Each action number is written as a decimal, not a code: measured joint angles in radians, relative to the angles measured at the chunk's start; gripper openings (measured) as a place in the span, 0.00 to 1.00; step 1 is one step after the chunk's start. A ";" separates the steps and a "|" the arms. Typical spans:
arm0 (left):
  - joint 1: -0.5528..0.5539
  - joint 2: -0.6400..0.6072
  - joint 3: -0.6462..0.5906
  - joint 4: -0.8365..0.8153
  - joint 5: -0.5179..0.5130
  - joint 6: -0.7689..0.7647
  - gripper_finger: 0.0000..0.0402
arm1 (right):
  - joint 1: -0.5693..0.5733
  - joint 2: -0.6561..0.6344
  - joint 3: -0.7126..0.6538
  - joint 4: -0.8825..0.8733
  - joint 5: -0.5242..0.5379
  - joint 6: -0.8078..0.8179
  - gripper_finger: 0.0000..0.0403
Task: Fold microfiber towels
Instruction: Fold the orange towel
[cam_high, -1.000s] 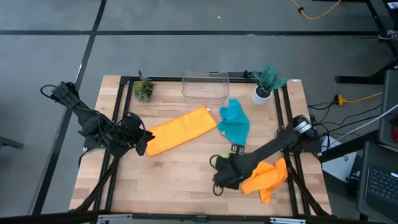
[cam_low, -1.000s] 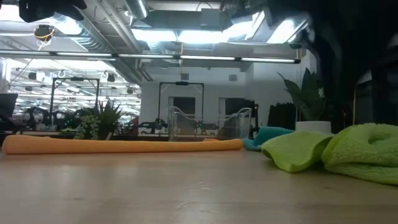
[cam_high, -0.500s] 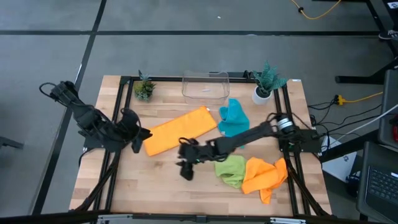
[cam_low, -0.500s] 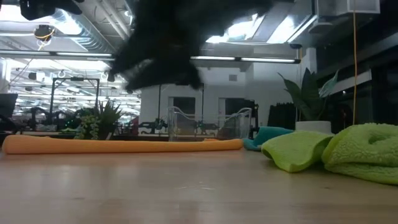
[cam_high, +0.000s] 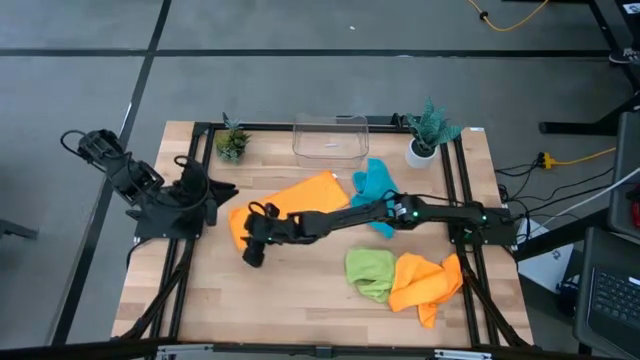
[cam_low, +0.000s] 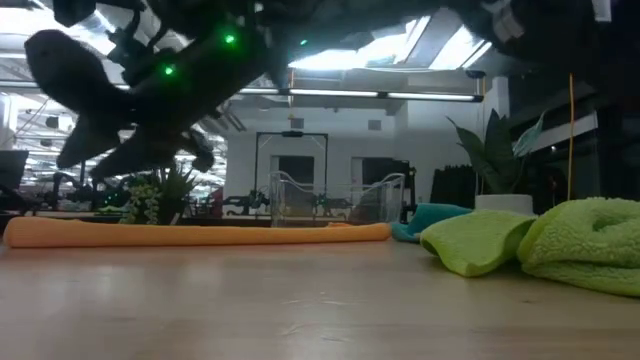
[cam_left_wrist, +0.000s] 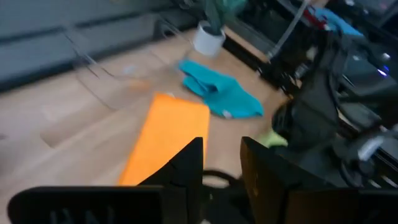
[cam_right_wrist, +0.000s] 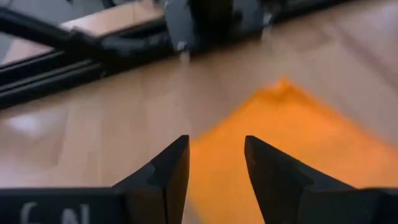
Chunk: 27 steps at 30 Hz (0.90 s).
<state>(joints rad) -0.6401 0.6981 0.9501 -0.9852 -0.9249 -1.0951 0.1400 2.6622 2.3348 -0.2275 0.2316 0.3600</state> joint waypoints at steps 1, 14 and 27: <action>0.004 -0.002 0.000 0.000 -0.017 0.007 0.25 | -0.005 0.024 0.026 0.019 0.004 -0.004 0.39; 0.019 -0.005 0.000 -0.001 -0.026 0.032 0.25 | -0.020 0.066 -0.034 -0.018 -0.123 0.022 0.39; 0.019 -0.005 0.000 -0.017 -0.023 0.034 0.25 | 0.123 0.056 -0.027 -0.299 -0.678 -0.063 0.39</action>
<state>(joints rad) -0.6212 0.6933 0.9501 -1.0019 -0.9482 -1.0611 0.2626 2.7179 2.3074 -0.5266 -0.4469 0.2974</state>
